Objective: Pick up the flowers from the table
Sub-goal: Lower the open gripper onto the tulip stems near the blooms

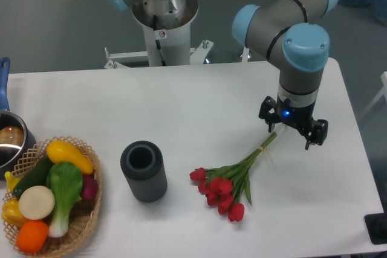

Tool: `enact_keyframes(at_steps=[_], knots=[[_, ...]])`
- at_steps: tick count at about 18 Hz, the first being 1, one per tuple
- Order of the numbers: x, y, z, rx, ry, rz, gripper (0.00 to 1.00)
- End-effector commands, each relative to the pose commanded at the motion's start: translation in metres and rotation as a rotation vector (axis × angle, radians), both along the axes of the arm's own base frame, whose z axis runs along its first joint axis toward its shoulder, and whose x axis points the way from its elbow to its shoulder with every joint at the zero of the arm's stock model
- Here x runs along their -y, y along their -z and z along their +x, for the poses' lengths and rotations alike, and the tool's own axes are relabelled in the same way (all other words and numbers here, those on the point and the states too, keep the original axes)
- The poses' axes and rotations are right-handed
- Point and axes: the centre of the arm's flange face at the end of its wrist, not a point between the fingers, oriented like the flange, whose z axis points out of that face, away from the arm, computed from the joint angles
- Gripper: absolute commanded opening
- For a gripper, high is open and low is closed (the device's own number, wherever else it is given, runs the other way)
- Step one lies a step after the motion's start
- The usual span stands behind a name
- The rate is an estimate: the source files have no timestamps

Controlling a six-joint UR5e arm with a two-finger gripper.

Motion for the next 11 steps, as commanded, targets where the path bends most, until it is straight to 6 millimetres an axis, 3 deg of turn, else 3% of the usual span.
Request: enact_keyframes(at_steps=[7, 11], knots=[[-0.061, 0.037, 0.029, 0.005, 0.009, 0.000, 1.00], [-0.073, 0.045, 0.041, 0.004, 0.040, -0.001, 1.00]])
